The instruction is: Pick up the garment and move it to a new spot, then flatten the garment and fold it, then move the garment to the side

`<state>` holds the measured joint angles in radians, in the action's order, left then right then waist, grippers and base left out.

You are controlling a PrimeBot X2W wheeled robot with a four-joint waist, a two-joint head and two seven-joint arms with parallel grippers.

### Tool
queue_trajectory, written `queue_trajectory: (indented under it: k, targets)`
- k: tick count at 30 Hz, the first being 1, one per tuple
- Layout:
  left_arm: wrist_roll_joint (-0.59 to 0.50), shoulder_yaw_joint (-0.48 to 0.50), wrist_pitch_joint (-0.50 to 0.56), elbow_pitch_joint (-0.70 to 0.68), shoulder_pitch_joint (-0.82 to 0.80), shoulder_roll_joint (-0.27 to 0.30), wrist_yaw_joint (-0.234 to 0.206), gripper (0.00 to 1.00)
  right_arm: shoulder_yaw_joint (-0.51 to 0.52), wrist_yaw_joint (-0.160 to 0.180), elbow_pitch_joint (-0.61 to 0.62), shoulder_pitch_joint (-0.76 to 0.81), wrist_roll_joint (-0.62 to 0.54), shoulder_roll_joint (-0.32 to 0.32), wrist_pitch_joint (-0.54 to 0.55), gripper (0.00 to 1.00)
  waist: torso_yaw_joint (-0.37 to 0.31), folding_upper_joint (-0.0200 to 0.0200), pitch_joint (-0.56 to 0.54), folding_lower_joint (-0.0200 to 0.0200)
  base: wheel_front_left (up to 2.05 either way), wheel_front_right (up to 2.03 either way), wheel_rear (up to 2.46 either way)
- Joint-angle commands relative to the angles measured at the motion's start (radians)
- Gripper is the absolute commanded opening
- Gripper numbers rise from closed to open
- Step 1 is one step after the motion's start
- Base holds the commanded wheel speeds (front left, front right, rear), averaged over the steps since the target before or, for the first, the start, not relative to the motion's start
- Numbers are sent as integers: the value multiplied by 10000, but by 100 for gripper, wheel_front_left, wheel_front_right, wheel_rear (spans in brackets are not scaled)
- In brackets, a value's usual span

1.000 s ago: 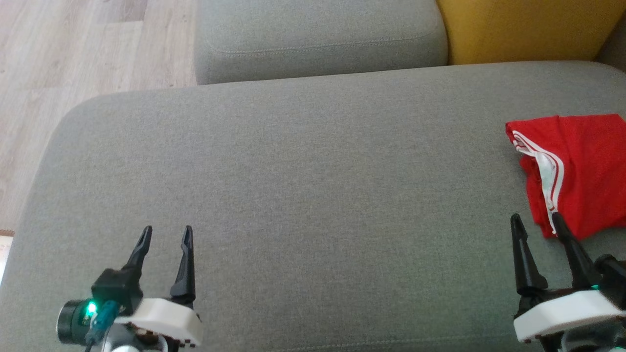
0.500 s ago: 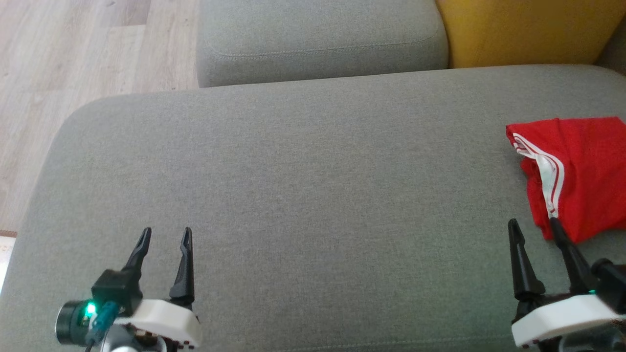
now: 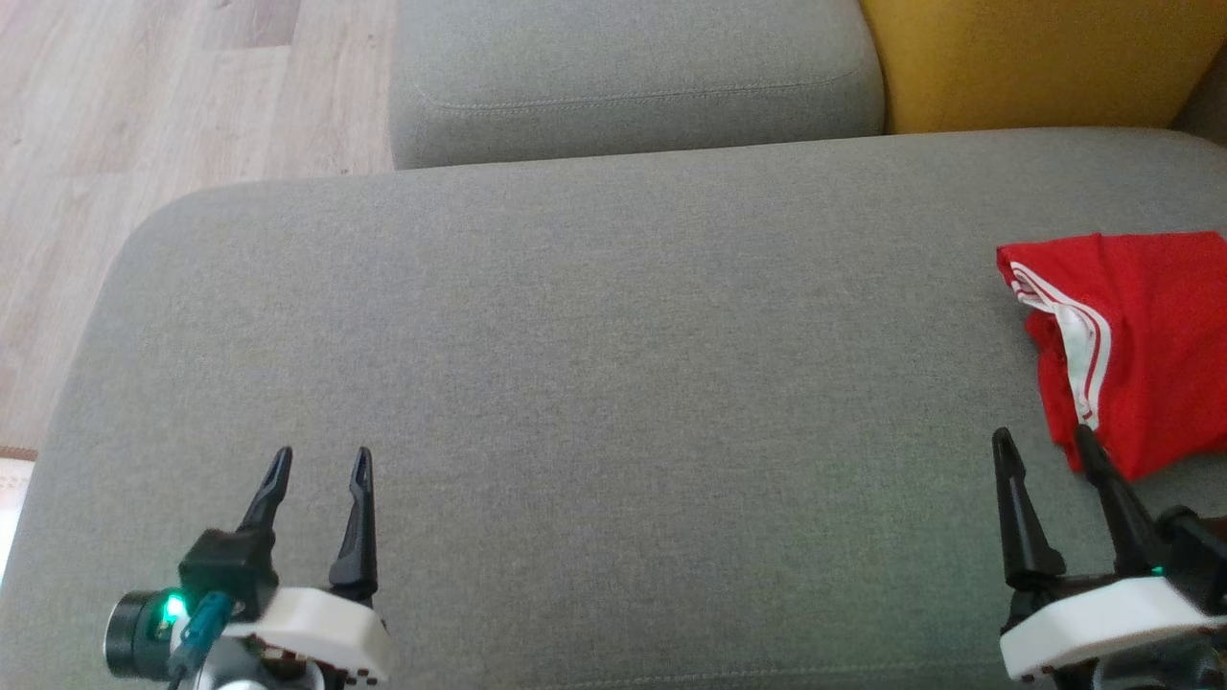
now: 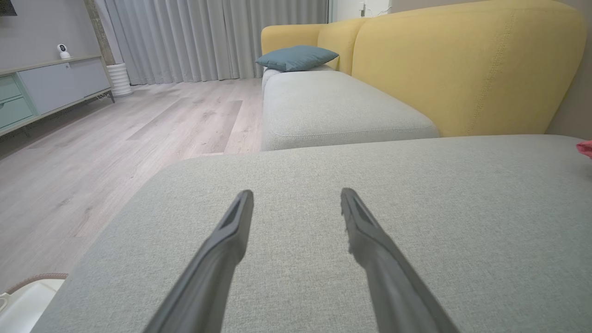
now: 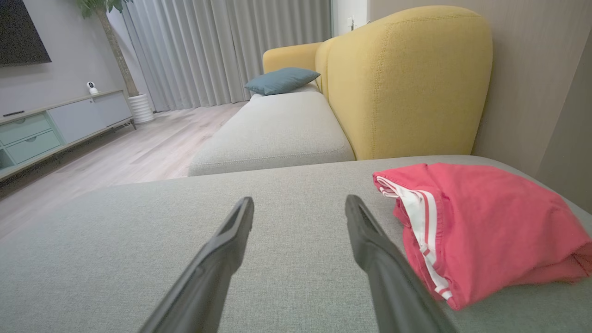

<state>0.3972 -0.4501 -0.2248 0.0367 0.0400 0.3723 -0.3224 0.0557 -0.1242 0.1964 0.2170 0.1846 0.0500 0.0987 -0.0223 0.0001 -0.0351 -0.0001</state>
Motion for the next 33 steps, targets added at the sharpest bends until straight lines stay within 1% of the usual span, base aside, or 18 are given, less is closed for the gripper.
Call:
queue_trajectory:
  k: [1, 14, 15, 18, 33]
  targets:
    - [-93, 363, -32, -297, -410, 264, -75, 100, -237, -65, 337, -362, -44, 145, -28, 100, 1, -1, -3, 1, 0, 0, 0]
    - [-94, 274, 7, -289, -452, 285, -169, 100, -246, -65, 320, -389, -46, 154, 8, 100, 63, -1, 16, 1, 0, 0, 0]
    - [-25, -148, 31, -6, 1, 14, -119, 0, -19, 0, -16, -5, 4, 0, -4, 0, 64, -1, 17, 1, 0, 0, 0]
    - [38, -274, 38, 355, 119, -153, -104, 0, -69, 2, -480, 27, 61, -29, -13, 0, 66, -1, 19, 1, 0, 0, 0]
    - [1581, 352, 371, 557, -62, -455, 447, 0, -96, -6, -952, -367, 1880, 59, -76, 0, 84, -1, 63, 1, 0, 0, 0]
